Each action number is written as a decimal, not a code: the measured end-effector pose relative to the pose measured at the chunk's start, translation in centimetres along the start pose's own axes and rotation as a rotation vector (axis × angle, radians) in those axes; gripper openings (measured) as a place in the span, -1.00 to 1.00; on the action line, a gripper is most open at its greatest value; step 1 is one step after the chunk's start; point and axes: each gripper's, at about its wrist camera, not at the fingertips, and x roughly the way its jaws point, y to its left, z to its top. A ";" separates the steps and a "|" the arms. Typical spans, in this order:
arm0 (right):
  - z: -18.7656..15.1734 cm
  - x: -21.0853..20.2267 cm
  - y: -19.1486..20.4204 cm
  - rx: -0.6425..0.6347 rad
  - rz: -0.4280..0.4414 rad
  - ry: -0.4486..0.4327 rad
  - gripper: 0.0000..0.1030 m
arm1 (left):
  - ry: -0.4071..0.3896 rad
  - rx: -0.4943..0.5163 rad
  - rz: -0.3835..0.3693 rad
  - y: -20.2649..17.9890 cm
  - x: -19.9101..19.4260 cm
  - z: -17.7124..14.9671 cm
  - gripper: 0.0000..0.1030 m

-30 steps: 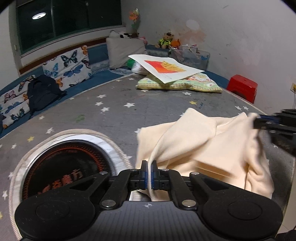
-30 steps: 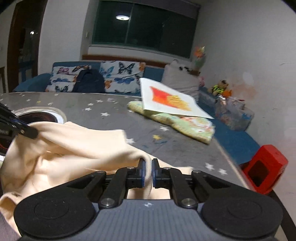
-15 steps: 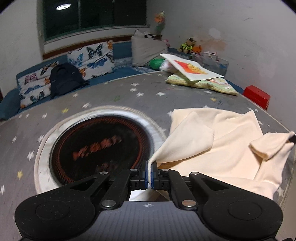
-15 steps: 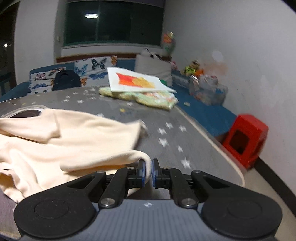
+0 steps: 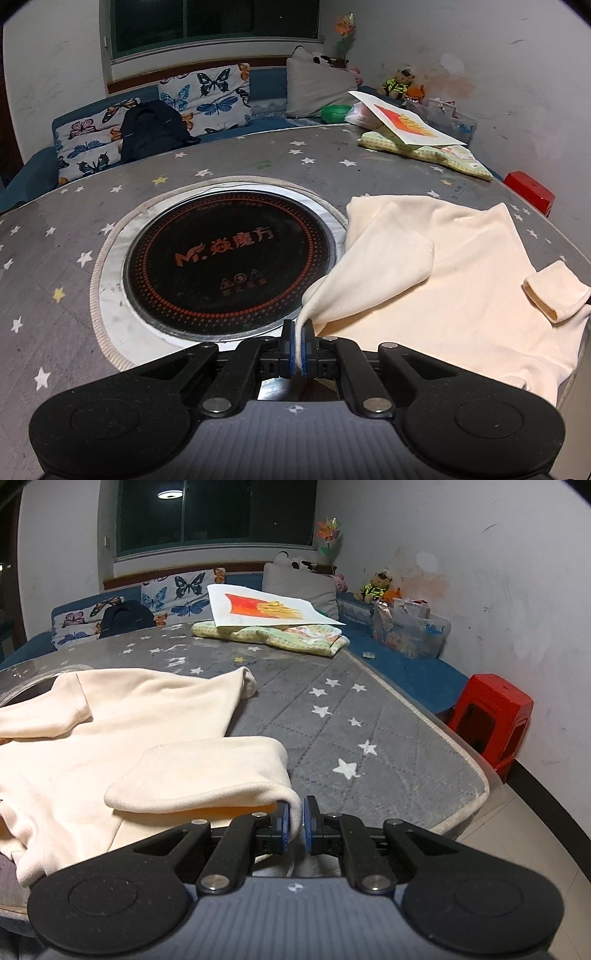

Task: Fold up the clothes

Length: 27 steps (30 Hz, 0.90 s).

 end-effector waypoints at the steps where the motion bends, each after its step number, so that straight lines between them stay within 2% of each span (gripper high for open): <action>1: -0.1 0.1 0.2 -0.003 0.002 0.003 -0.86 | 0.000 -0.001 0.003 0.1 -0.1 -0.1 -0.94; 10: -0.4 0.6 2.0 -0.036 0.025 0.020 -0.84 | -0.001 -0.017 0.035 1.3 -1.1 -1.1 -0.94; 24: 1.9 3.5 6.4 -0.115 0.115 0.018 -0.84 | 0.022 -0.062 0.118 4.1 -1.9 -2.6 -0.93; 27: 2.2 3.7 7.1 -0.141 0.129 0.020 -0.77 | 0.030 -0.066 0.128 4.5 -2.0 -3.0 -0.93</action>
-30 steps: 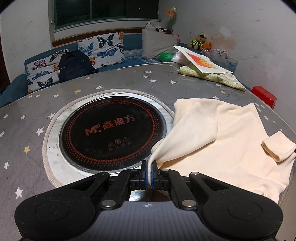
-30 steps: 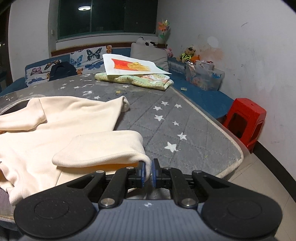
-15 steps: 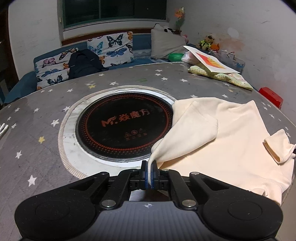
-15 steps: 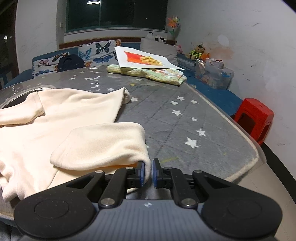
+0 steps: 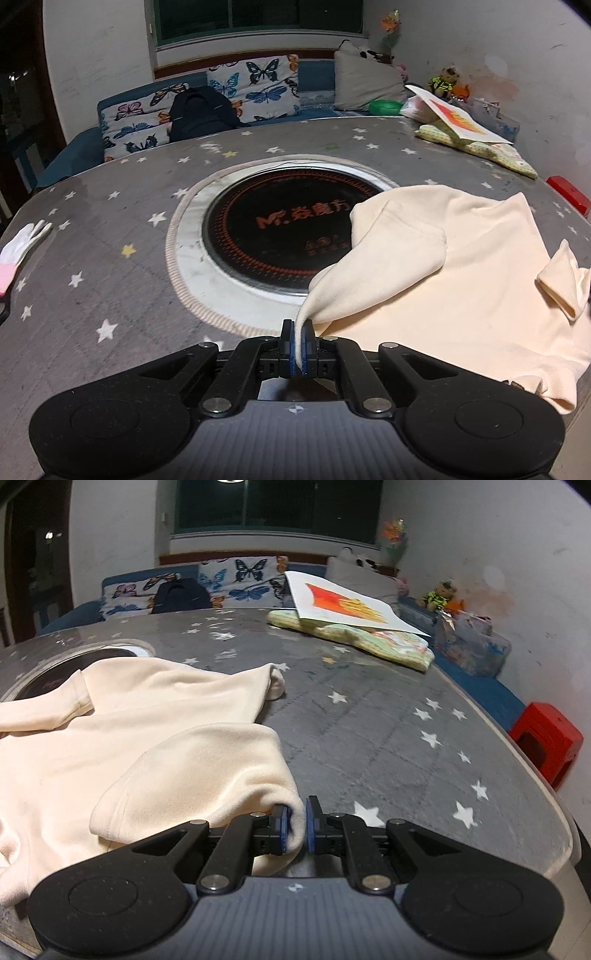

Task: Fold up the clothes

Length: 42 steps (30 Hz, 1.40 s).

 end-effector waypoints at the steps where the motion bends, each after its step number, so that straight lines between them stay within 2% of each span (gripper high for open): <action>1: 0.1 -0.1 0.1 -0.005 0.000 0.000 -0.69 | 0.003 -0.002 0.002 0.2 0.0 -0.1 -0.93; 2: 0.1 -0.3 -0.1 -0.005 -0.001 0.001 -0.61 | 0.007 -0.004 0.004 0.3 0.0 -0.2 -0.92; 8: 0.0 -2.0 -1.3 -0.006 0.000 0.019 -0.41 | 0.016 0.001 0.007 0.4 0.0 -0.6 -0.83; 12: -0.3 -4.0 -1.5 -0.057 0.006 0.026 -0.34 | 0.007 0.011 0.010 0.5 -0.2 -0.6 -0.64; 15: -0.2 -5.7 -1.4 -0.072 0.017 0.007 -0.32 | 0.001 0.020 0.010 0.5 -0.5 -0.5 -0.58; 18: 0.1 -6.7 -0.7 -0.074 0.056 -0.022 -0.30 | -0.007 0.037 0.018 0.4 -0.9 -0.4 -0.53; 23: 0.7 -6.3 1.7 -0.109 0.140 -0.039 -0.24 | -0.032 0.063 0.022 0.1 -1.8 -0.1 -0.29; 27: 0.6 -5.8 3.9 -0.183 0.158 -0.040 -0.19 | -0.037 0.081 0.015 -0.3 -2.0 0.1 -0.17; 30: 0.5 -5.9 4.7 -0.202 0.183 -0.040 -0.14 | -0.035 0.095 -0.006 -0.9 -1.6 0.3 -0.17; 36: 0.9 -7.1 5.6 -0.232 0.153 -0.110 -0.04 | -0.026 0.114 -0.036 -2.5 -0.6 1.0 -0.17; 42: 0.8 -7.3 6.6 -0.268 0.208 -0.100 -0.04 | -0.018 0.130 -0.071 -4.0 0.5 1.7 -0.15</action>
